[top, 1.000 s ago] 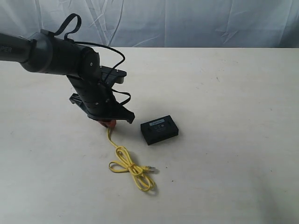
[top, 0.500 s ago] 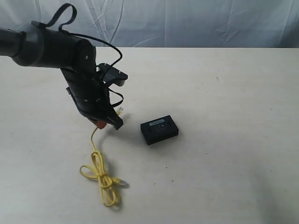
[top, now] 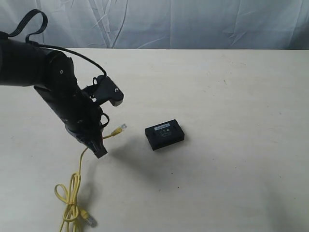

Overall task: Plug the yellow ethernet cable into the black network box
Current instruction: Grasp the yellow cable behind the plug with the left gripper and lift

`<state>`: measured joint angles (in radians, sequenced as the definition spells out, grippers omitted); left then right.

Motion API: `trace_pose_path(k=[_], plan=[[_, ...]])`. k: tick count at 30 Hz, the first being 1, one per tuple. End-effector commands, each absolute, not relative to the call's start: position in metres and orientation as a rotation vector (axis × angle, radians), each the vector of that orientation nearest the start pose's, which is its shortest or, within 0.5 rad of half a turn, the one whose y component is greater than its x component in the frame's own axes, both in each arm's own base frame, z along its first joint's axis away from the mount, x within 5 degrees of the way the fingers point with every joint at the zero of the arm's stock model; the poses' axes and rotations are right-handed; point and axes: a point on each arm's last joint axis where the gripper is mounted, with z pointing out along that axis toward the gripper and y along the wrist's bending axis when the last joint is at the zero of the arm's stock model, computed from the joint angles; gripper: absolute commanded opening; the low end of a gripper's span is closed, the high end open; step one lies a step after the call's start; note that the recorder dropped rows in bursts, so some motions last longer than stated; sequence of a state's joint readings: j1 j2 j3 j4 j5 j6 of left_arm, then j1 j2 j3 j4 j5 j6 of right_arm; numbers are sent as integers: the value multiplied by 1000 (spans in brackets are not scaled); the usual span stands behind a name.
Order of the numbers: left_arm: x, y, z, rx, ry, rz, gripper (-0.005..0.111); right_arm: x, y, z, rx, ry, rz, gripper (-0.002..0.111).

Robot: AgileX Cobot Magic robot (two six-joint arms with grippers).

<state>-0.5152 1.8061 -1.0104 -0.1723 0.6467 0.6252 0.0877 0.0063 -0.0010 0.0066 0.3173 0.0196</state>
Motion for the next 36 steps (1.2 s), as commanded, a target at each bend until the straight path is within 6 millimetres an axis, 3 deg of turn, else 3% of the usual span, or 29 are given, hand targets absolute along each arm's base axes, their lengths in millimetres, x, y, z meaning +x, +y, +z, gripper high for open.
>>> trace_pose_path(k=[1, 9, 21, 25, 28, 32, 36], plan=[[274, -173, 156, 1477, 2453, -216, 0, 55, 4, 190, -60, 1742, 67, 0], [274, -174, 156, 1468, 2458, -223, 0, 55, 5, 223, -49, 1372, 79, 0], [274, -174, 156, 1455, 2464, -234, 0, 50, 4, 238, -44, 1206, 76, 0], [274, -174, 156, 1453, 2463, -233, 0, 55, 4, 236, -3, 1364, 121, 0], [274, -175, 156, 1445, 2466, -241, 0, 64, 6, 251, -31, 1537, 103, 0], [274, -175, 156, 1417, 2484, -249, 0, 93, 9, 274, -40, 1776, 100, 0], [275, -173, 158, 1345, 2520, -254, 0, 137, 17, 276, 46, 2061, 211, 0]])
